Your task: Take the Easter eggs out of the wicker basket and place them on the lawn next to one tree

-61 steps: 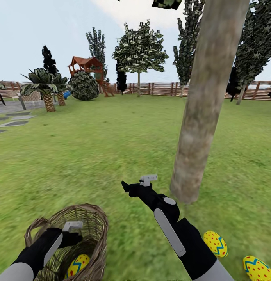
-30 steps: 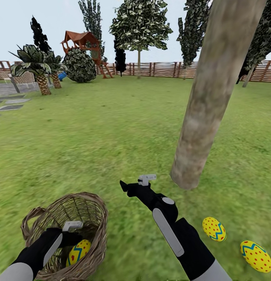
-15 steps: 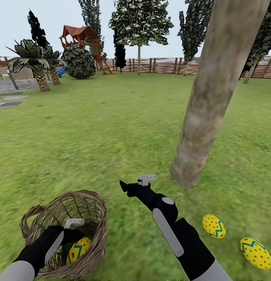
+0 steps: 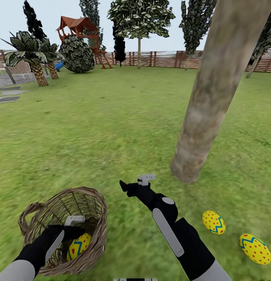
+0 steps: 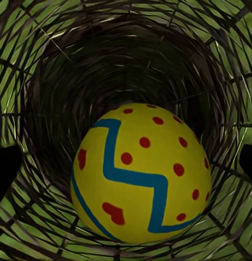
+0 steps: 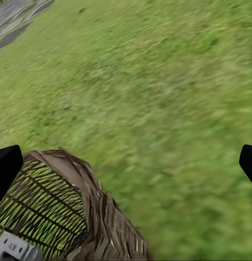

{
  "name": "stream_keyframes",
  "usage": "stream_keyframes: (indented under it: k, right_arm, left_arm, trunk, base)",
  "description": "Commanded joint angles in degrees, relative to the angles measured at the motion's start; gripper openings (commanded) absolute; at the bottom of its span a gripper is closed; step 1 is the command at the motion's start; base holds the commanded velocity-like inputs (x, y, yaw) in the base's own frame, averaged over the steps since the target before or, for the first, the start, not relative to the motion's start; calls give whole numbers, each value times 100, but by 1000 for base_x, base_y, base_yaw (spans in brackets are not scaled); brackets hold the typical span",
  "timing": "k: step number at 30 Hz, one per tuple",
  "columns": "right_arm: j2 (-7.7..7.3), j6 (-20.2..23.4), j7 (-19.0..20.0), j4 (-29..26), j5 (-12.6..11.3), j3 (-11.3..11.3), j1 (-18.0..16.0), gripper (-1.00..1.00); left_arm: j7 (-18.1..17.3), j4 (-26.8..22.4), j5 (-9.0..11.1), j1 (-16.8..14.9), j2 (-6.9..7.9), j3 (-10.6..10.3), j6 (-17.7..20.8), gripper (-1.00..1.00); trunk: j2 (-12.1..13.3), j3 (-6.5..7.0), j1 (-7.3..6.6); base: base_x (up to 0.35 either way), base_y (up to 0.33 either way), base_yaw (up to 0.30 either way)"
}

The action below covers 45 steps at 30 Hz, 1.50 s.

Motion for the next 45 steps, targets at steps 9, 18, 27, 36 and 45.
stream_keyframes:
  k: [9,18,27,36,45]
  right_arm:
    - [-7,19,-55,-47,-61,2,-4,100]
    - [-8,19,-55,-51,-61,1,-4,100]
    - [-8,19,-55,-51,-61,-1,-4,100]
    - [-12,19,-55,-85,-58,-1,-1,100]
    - [-16,19,-49,-221,-52,-9,4,100]
  left_arm:
    - [11,-11,46,-145,0,-109,12,100]
    - [7,24,46,-275,-1,-181,-23,100]
    - [-17,5,46,-302,-1,-184,-26,100]
    - [-318,62,27,-436,1,-185,-11,100]
    - [-356,65,20,-459,-1,-186,-9,100]
  trunk:
    - [-15,-205,22]
    - [-27,-405,45]
    - [-39,-604,68]
    - [-47,-737,84]
    - [-48,-759,86]
  base:
    - [0,0,0]
    - [0,0,0]
    - [0,0,0]
    - [0,0,0]
    - [0,0,0]
